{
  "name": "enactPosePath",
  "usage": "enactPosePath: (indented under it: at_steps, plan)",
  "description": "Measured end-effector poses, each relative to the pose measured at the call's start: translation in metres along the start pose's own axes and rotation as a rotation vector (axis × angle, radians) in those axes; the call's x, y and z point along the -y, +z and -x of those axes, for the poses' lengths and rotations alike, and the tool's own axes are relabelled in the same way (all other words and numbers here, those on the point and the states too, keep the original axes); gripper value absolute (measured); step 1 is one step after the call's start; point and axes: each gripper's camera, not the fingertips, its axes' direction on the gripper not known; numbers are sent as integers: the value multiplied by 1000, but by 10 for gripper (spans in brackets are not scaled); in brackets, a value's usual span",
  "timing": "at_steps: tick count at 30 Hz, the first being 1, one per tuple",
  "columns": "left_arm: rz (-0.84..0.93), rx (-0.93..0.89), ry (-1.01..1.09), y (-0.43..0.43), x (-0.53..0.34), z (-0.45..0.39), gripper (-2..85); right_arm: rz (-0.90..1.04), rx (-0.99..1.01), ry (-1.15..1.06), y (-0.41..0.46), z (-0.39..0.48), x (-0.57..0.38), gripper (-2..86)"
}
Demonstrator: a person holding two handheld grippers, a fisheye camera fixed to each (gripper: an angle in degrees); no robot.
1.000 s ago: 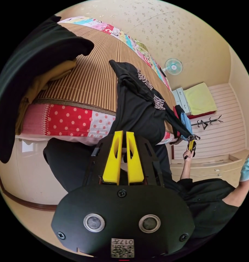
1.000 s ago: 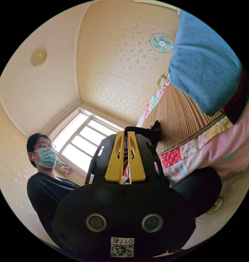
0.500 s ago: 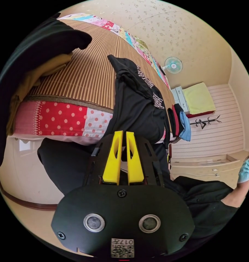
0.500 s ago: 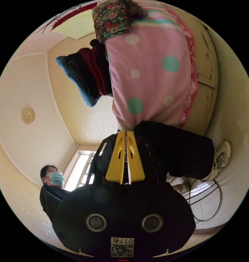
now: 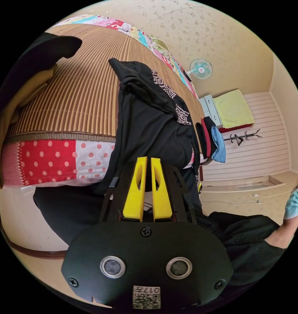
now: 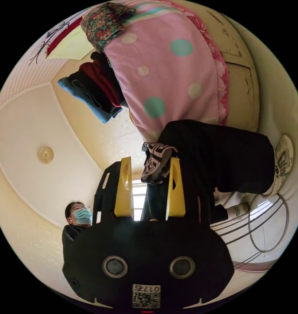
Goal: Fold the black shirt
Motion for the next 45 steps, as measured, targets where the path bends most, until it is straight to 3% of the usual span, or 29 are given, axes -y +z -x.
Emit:
enactPosePath:
  at_steps: [3, 7, 11, 15, 18, 21, 24, 26, 32, 34, 37, 41, 45]
  plan:
    - [-5, 2, -1, -5, 0, 1, 22, -51, -73, 6, 17, 6, 1, 65]
    - [-46, 22, -22, -21, -10, 13, 13, -50, 200, -257, 52, 74, 6, 21]
    - [-50, -10, -71, -23, -16, 34, 9, 77, 218, -464, 112, 163, 23, 12]
    - [-79, -62, -64, -24, -22, 38, 7, -42, -303, -638, 144, 233, 21, 7]
    - [-83, -43, -66, -26, -28, 42, 6, -268, -816, -345, 138, 222, 33, 5]
    - [-90, -55, -95, -30, -36, 55, 6, -356, -910, -347, 152, 219, 13, 3]
    - [-105, -66, -117, -34, -43, 67, 6, -270, -1051, -355, 195, 215, 1, 4]
    - [-112, -71, -121, -36, -45, 71, 7, -198, -1040, -385, 224, 212, -5, 4]
    - [-127, -80, -85, -40, -42, 70, 24, 28, -749, -533, 350, 236, -18, 7]
    - [-134, -88, -69, -38, -43, 68, 32, 165, -602, -604, 430, 250, -24, 8]
    - [-126, -117, -59, -32, -47, 65, 37, 295, -537, -691, 547, 253, -42, 10]
    - [-121, -124, -52, -30, -58, 62, 38, 501, -633, -750, 697, 213, -78, 13]
    - [-137, -115, -79, -37, -81, 66, 38, 689, -746, -755, 826, 104, -149, 28]
